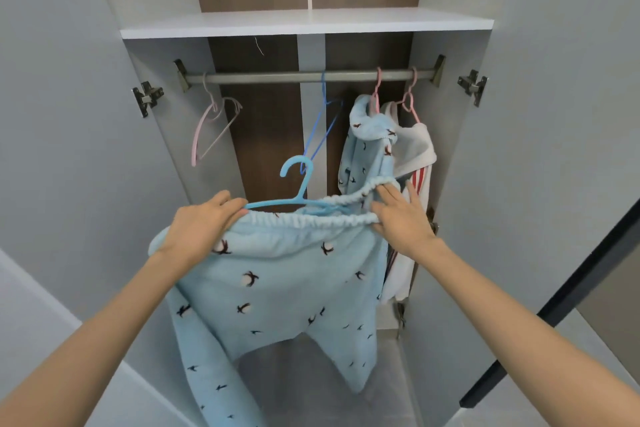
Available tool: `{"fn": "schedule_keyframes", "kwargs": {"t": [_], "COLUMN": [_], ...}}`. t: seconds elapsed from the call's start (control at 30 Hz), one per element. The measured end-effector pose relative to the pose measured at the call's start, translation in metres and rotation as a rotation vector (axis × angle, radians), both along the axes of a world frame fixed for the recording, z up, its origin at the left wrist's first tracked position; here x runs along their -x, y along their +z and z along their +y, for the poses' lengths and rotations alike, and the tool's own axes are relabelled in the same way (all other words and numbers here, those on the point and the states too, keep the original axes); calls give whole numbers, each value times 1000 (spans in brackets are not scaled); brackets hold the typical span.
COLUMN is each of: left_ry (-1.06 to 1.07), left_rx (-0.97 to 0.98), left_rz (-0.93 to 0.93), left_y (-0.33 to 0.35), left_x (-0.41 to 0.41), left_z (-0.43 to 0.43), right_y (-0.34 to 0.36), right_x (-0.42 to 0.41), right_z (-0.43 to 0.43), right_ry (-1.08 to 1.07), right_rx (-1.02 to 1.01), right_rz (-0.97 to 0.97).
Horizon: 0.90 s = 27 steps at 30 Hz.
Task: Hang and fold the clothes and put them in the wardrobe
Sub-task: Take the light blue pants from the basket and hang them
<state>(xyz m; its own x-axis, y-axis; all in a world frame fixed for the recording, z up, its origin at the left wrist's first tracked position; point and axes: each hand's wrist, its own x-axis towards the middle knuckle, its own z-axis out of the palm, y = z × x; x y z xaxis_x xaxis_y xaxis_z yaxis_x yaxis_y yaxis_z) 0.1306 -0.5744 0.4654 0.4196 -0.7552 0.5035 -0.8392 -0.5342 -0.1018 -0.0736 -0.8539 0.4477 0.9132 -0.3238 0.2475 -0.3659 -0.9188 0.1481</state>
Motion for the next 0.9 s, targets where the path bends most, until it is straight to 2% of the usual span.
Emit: {"fn": "schedule_keyframes", "kwargs": {"t": [0.1, 0.17, 0.23, 0.3, 0.4, 0.47, 0.53, 0.6, 0.77, 0.9], "left_ry": [11, -17, -40, -60, -68, -91, -153, -167, -148, -132], "left_rx": [123, 190, 254, 328, 428, 535, 670, 695, 571, 432], "left_rz": [8, 29, 60, 79, 89, 154, 276, 311, 332, 296], "left_y": [8, 13, 18, 21, 24, 28, 34, 39, 33, 33], "left_x": [8, 13, 17, 19, 20, 22, 23, 26, 43, 45], "left_z": [-5, -6, -4, -1, 1, 1, 0, -4, -17, -22], "right_y": [21, 36, 48, 57, 67, 70, 71, 70, 41, 2], "right_x": [-15, -20, -22, -21, -18, -17, -18, -19, -14, -5], "right_z": [8, 14, 13, 8, 6, 4, 1, -2, 10, 42], "right_ry": [231, 291, 283, 240, 158, 123, 151, 147, 11, 135], "right_rx": [35, -30, -142, -236, -311, -362, -461, -588, -645, -699], "right_rz": [-193, -260, -351, -522, -735, -799, -806, -779, -565, -448]}}
